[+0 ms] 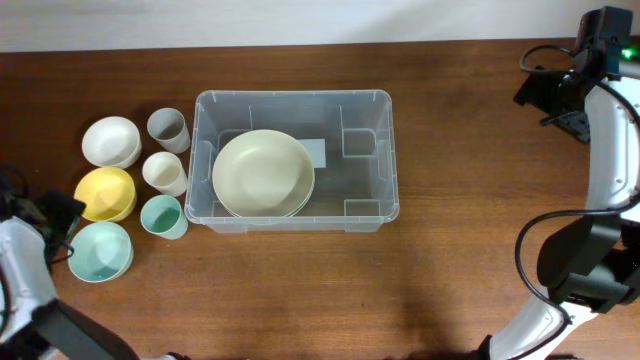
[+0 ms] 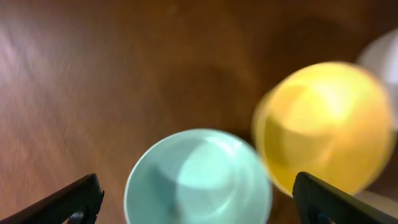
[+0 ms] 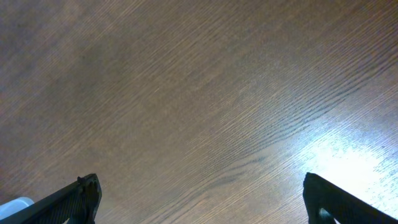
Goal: Pack container
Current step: 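Move the left gripper to the mint-green bowl and grasp its rim, then carry the mint-green bowl into the bin's right side and release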
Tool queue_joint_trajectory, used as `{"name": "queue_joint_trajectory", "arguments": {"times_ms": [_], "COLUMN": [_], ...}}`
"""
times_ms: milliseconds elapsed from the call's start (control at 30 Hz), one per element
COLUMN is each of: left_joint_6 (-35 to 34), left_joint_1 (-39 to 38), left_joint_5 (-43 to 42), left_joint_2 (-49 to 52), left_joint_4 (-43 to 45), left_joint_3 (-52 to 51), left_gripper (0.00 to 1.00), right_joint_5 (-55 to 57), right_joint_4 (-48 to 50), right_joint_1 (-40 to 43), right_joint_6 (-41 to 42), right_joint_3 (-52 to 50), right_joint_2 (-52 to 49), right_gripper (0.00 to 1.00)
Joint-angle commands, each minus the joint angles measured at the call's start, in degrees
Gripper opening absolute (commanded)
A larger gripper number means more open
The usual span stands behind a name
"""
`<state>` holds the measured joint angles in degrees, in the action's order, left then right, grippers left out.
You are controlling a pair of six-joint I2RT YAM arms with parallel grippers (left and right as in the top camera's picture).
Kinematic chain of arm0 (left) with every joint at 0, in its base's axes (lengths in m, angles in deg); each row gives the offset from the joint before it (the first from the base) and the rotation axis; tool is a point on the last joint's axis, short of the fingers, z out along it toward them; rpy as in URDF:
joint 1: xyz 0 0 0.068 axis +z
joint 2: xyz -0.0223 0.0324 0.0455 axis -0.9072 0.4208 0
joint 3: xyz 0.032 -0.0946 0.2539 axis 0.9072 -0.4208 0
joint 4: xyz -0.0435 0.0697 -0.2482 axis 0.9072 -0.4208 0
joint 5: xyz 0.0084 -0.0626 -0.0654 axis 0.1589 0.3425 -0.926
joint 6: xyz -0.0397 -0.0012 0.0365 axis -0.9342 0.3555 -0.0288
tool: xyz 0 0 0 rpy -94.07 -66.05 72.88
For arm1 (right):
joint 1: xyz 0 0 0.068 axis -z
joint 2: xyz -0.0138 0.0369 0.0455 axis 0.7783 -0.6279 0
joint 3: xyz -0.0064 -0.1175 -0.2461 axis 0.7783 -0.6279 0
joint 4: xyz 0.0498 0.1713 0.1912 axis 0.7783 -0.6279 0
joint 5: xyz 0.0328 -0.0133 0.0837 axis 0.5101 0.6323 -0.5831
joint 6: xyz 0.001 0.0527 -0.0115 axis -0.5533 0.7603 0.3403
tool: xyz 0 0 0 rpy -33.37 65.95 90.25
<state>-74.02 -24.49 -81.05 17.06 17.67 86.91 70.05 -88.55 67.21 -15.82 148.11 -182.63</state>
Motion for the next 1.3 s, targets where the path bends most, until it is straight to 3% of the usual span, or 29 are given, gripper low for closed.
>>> {"name": "queue_joint_trajectory", "arguments": {"times_ms": [0, 133, 300, 600, 633, 700, 800, 867, 933, 1067, 1267], "left_joint_6": [-1.2, -0.7, -5.7, -5.8, -5.8, -5.8, -5.8, -5.8, -5.8, -5.8, -5.8], "left_joint_1": [0.9, 0.8, 0.8, 0.8, 0.8, 0.8, 0.8, 0.8, 0.9, 2.6, 8.6], "left_joint_5": [-0.9, -0.9, -0.6, -0.7, -0.7, -0.7, -0.7, -0.7, -0.7, -0.7, -0.8], "left_joint_2": [3.2, 7.7, 11.9, 16.3, 16.6, 16.7, 16.7, 16.7, 16.7, 16.7, 16.2], "left_joint_4": [-1.6, -3.8, -3.7, -2.9, -2.8, -2.9, -2.9, -2.9, -2.9, -4.0, -6.1], "left_joint_3": [-0.1, -0.5, -1.6, -1.7, -1.7, -1.7, -1.7, -1.7, -1.7, -1.7, -1.6], "left_gripper": [1.00, 1.00, 1.00, 0.98, 0.81, 0.60, 0.44, 0.18, 0.17, 0.01, 0.01], "right_joint_5": [0.1, 0.1, 0.1, 0.1, 0.1, 0.1, 0.1, 0.1, 0.1, 0.1, 0.1], "right_joint_4": [0.2, 0.2, 0.2, 0.2, 0.2, 0.2, 0.2, 0.2, 0.1, 0.2, 0.2], "right_joint_1": [0.1, 0.1, 0.1, 0.1, 0.1, 0.1, 0.1, 0.1, 0.1, 0.1, 0.1], "right_joint_6": [0.1, 0.1, 0.1, 0.1, 0.1, 0.1, 0.1, 0.1, 0.1, 0.1, 0.1], "right_joint_3": [-0.2, -0.2, -0.2, -0.2, -0.2, -0.2, -0.2, -0.2, -0.2, -0.2, -0.2], "right_joint_2": [0.0, 0.0, 0.0, 0.0, 0.0, 0.0, 0.0, 0.0, 0.0, 0.0, 0.0], "right_gripper": [0.99, 0.99, 0.99, 0.99, 0.99, 0.99, 0.99, 0.99, 0.99, 0.99, 0.99]}}
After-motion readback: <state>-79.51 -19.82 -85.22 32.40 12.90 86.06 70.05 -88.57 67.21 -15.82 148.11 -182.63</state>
